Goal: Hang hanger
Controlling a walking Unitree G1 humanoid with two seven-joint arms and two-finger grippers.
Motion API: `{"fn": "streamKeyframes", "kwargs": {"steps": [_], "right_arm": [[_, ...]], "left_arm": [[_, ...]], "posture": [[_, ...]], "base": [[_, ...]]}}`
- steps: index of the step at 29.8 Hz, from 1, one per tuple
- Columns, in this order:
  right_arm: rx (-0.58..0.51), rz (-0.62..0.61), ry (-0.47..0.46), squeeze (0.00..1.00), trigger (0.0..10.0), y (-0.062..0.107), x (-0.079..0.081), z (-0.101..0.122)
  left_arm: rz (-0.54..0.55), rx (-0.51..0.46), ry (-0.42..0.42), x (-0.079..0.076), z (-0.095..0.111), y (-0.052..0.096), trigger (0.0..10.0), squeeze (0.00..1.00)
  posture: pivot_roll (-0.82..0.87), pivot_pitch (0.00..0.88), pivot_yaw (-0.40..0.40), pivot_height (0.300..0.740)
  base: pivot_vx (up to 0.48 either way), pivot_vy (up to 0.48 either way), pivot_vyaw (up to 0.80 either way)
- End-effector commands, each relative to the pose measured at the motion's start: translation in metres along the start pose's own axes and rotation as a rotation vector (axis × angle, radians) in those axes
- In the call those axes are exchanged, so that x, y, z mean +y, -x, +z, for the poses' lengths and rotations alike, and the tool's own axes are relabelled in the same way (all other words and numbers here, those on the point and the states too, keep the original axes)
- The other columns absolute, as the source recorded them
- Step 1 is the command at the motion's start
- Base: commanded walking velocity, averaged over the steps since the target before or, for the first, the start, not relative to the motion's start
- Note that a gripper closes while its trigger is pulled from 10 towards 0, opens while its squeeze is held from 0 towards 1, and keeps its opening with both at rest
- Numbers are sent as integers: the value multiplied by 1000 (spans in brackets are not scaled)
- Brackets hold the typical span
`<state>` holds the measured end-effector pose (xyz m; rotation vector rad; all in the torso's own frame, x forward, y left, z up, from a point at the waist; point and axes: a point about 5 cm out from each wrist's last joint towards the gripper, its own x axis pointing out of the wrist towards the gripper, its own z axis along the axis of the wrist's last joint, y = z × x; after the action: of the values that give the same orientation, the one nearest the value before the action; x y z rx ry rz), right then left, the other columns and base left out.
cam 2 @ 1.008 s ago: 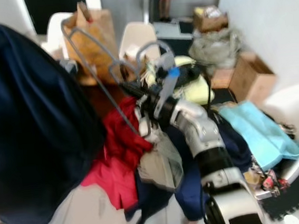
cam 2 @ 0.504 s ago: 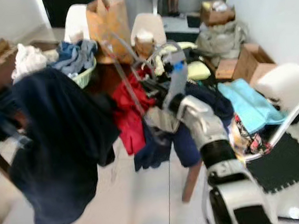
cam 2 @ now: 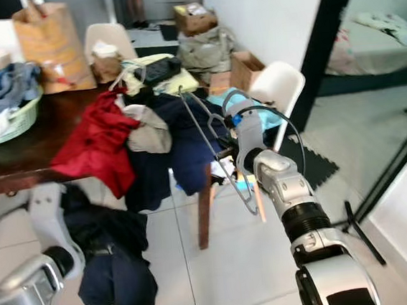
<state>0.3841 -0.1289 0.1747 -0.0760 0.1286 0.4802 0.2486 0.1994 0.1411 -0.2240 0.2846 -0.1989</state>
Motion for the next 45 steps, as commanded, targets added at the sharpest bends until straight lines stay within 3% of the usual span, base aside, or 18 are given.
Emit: {"fn": "streamKeyframes", "kwargs": {"steps": [1, 4, 8, 10, 11, 13, 14, 18, 21, 27, 29, 30, 31, 32, 39, 41, 44, 45], "right_arm": [[5, -26, 2, 0, 10000, 3, -5, -3], [5, -26, 2, 0, 10000, 3, -5, -3], [65, -60, 56, 0, 10000, 8, -7, -18], [65, -60, 56, 0, 10000, 8, -7, -18], [86, -59, 72, 0, 10000, 10, -5, -23], [106, -25, 97, 0, 10000, 12, -1, -28], [122, 6, 113, 0, 10000, 14, 2, -31], [133, 36, 125, 0, 10000, 16, 4, -33], [134, 36, 123, 0, 10000, 16, 4, -33], [92, 50, 50, 0, 10000, 19, 8, -34], [46, 78, -38, 0, 10000, 23, 17, -36], [21, 109, -121, 0, 10000, 38, 36, -58], [21, 109, -121, 0, 10000, 38, 36, -58], [29, 146, -169, 0, 10000, 56, 55, -80], [55, 180, -154, 0, 10000, 83, 73, -102], [66, 150, -174, 0, 10000, 91, 71, -107], [60, 60, -220, 0, 10000, 97, 62, -111], [47, 19, -223, 0, 10000, 97, 58, -110]], "left_arm": [[-24, -9, 14, -7, -9, -4, 10000, 0], [-24, -9, 14, -7, -9, -4, 10000, 0], [-46, 181, -104, -16, -57, -17, 10000, 0], [-46, 181, -104, -16, -57, -17, 10000, 0], [-76, 246, -177, -19, -66, -17, 10000, 0], [-134, 288, -146, -23, -64, -15, 10000, 0], [-182, 285, -62, -25, -52, -15, 10000, 0], [-226, 247, 30, -21, -34, -17, 10000, 0], [-221, 236, 31, -16, -29, -18, 10000, 0], [-144, 231, -27, -1, -42, -20, 10000, 0], [-106, 190, 20, 3, -52, -17, 10000, 0], [-13, 167, 69, 5, -77, -6, 10000, 0], [-13, 167, 69, 5, -77, -6, 10000, 0], [70, 92, 150, 0, -90, 6, 10000, 0], [211, -22, 203, -13, -98, 29, 10000, 0], [248, -63, 162, -17, -94, 36, 10000, 0], [286, -118, -18, -20, -81, 44, 10000, 0], [262, -138, -188, -23, -72, 44, 10000, 0]], "posture": [[105, 0, -86, 740], [105, 0, -86, 740], [93, 0, -84, 740], [93, 0, -84, 740], [92, 0, -83, 740], [89, 0, -81, 740], [84, 0, -76, 740], [79, 0, -64, 740], [78, 0, -61, 740], [55, 0, -41, 740], [43, 0, -35, 740], [38, 0, -45, 740], [38, 0, -45, 740], [41, 0, -51, 740], [45, 0, -80, 740], [48, 0, -80, 740], [44, 0, -67, 740], [47, 0, -55, 740]], "base": [[0, 0, -769], [0, 0, -769], [0, 0, -769], [0, 0, -769], [0, 0, -769], [0, 0, -769], [0, 0, -769], [0, 0, -767], [0, 0, -763], [0, 0, -769], [0, 0, -769], [0, 0, -769], [0, 0, -769], [0, 0, -769], [0, 0, -771], [0, 0, -775], [0, 0, -769], [0, 0, -769]]}}
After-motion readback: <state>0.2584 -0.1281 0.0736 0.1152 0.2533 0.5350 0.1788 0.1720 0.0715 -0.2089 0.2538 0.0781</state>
